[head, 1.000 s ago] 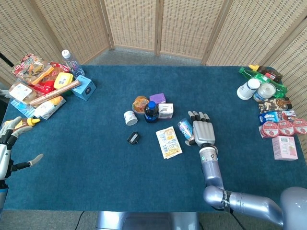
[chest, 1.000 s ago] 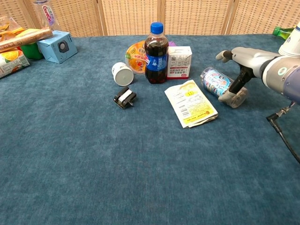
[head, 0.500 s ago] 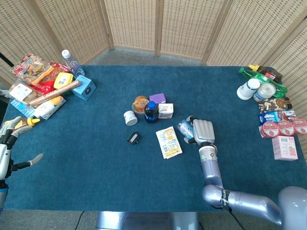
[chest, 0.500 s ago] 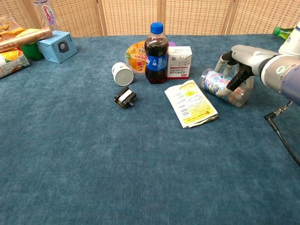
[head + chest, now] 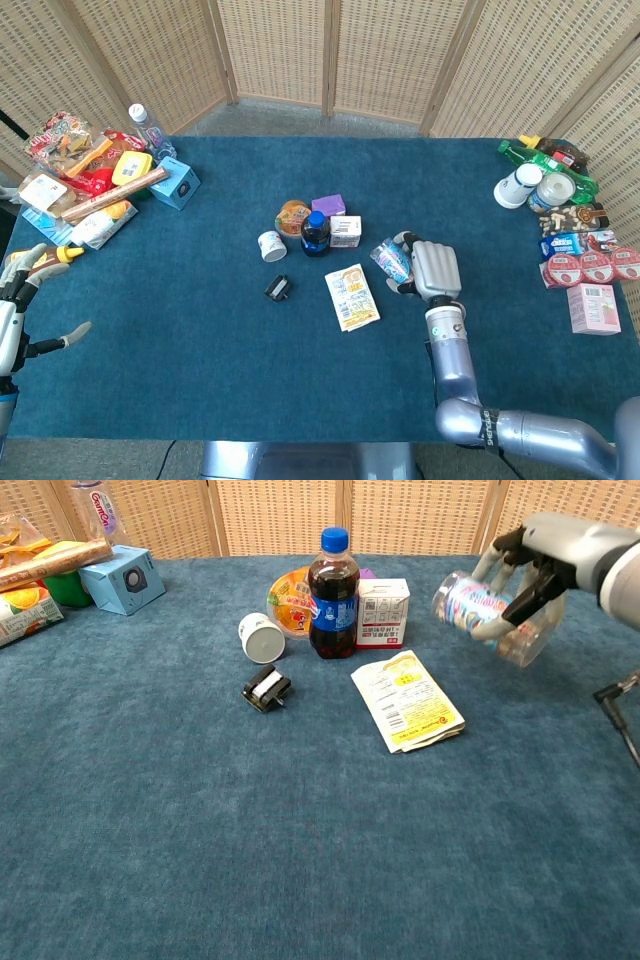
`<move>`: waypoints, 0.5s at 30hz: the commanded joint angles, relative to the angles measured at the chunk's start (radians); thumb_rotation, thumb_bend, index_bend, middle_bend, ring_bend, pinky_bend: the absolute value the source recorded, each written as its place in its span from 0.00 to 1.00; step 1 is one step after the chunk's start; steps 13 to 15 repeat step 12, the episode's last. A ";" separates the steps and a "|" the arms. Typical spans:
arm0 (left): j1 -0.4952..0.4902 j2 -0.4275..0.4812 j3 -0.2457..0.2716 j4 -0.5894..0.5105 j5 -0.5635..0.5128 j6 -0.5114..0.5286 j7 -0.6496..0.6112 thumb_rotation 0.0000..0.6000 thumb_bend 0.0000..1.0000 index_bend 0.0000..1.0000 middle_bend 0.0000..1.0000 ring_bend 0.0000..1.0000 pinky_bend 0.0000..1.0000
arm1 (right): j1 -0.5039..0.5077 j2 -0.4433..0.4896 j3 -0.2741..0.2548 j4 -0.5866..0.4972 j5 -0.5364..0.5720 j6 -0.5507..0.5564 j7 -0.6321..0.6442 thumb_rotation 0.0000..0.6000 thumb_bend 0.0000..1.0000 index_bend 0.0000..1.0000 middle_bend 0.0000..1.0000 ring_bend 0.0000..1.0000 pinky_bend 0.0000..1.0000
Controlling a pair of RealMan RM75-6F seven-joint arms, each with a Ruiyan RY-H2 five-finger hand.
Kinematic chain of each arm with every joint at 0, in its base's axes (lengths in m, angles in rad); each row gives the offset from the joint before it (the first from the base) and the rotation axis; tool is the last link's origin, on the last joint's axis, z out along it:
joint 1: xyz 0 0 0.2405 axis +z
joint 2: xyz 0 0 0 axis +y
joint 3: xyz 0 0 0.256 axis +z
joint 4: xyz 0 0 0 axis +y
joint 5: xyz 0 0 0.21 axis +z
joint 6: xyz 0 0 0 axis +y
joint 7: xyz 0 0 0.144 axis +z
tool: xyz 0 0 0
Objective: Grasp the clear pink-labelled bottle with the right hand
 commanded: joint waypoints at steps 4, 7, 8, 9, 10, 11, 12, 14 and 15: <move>-0.001 0.000 0.002 -0.001 0.006 0.000 -0.002 1.00 0.17 0.25 0.00 0.00 0.00 | -0.023 0.087 0.032 -0.157 -0.068 0.089 -0.017 1.00 0.32 0.34 0.58 0.50 0.68; -0.001 0.001 0.003 -0.001 0.007 0.000 -0.002 1.00 0.17 0.25 0.00 0.00 0.00 | -0.026 0.109 0.041 -0.204 -0.082 0.109 -0.024 1.00 0.32 0.34 0.57 0.50 0.68; -0.002 0.001 0.003 -0.001 0.008 0.000 -0.002 1.00 0.17 0.25 0.00 0.00 0.00 | -0.026 0.114 0.041 -0.213 -0.085 0.113 -0.027 1.00 0.32 0.34 0.57 0.50 0.68; -0.002 0.001 0.004 -0.001 0.008 0.000 -0.002 1.00 0.17 0.25 0.00 0.00 0.00 | -0.026 0.118 0.041 -0.222 -0.087 0.116 -0.029 1.00 0.32 0.34 0.57 0.50 0.68; -0.002 0.001 0.004 -0.001 0.009 0.001 -0.001 1.00 0.17 0.25 0.00 0.00 0.00 | -0.026 0.120 0.041 -0.228 -0.087 0.117 -0.030 1.00 0.32 0.34 0.58 0.50 0.68; -0.002 0.001 0.004 -0.001 0.010 0.002 -0.001 1.00 0.17 0.25 0.00 0.00 0.00 | -0.026 0.121 0.041 -0.232 -0.086 0.118 -0.030 1.00 0.32 0.34 0.57 0.50 0.68; -0.001 0.001 0.004 -0.002 0.010 0.002 0.000 1.00 0.17 0.25 0.00 0.00 0.00 | -0.026 0.122 0.040 -0.235 -0.086 0.119 -0.031 1.00 0.32 0.34 0.57 0.50 0.68; -0.001 0.001 0.004 -0.002 0.010 0.002 0.000 1.00 0.17 0.25 0.00 0.00 0.00 | -0.026 0.122 0.040 -0.235 -0.086 0.119 -0.031 1.00 0.32 0.34 0.57 0.50 0.68; -0.001 0.001 0.004 -0.002 0.010 0.002 0.000 1.00 0.17 0.25 0.00 0.00 0.00 | -0.026 0.122 0.040 -0.235 -0.086 0.119 -0.031 1.00 0.32 0.34 0.57 0.50 0.68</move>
